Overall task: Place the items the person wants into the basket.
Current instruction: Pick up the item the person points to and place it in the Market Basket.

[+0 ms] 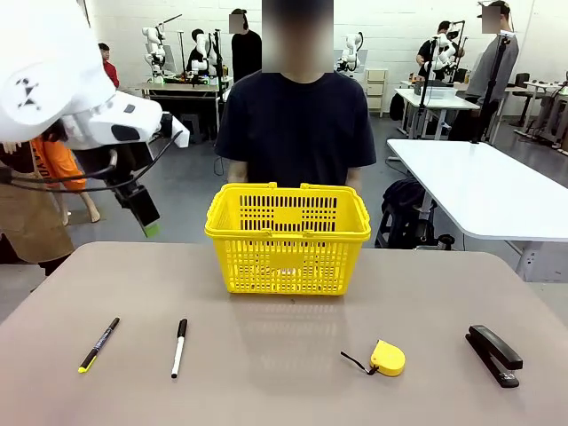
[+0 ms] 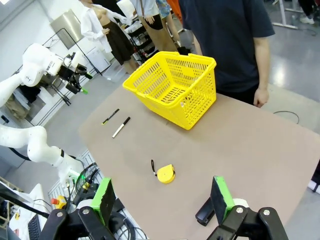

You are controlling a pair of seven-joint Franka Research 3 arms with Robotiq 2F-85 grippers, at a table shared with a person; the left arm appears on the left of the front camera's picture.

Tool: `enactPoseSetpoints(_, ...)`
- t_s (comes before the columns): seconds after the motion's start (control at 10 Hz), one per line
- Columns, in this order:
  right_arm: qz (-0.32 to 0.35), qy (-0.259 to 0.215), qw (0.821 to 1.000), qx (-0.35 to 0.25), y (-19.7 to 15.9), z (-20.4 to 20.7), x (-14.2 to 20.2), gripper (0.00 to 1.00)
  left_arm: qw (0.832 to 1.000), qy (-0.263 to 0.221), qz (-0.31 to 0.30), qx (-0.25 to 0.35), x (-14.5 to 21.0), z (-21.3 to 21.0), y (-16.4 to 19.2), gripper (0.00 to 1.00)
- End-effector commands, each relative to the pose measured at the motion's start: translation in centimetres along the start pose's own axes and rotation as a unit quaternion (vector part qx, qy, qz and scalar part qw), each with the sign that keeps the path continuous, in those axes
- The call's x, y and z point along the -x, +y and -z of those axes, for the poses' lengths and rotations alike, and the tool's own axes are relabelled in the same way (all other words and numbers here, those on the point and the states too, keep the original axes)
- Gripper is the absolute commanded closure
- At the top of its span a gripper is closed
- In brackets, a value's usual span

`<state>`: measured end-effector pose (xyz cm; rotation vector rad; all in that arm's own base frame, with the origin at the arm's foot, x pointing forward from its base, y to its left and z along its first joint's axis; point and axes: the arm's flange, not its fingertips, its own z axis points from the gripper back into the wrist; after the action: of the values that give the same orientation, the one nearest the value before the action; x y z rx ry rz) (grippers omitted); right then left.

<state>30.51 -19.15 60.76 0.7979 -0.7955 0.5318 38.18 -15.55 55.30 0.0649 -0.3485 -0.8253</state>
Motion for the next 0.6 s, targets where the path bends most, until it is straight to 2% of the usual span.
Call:
enactPoseSetpoints(0.0,-0.007,-0.013,1.000,-0.007,-0.1,0.0,-0.2,0.00,1.000,0.002,-0.001,0.000,-2.7,0.5,-0.3,0.00)
enactPoseSetpoints(0.1,-0.007,-0.013,1.000,-0.007,-0.1,0.0,-0.2,0.00,1.000,0.000,0.000,0.000,0.0,0.0,0.0,0.00)
enactPoseSetpoints(0.5,-0.007,-0.013,1.000,-0.007,-0.1,0.0,-0.2,0.00,1.000,0.000,0.000,0.000,0.0,0.0,0.0,0.00)
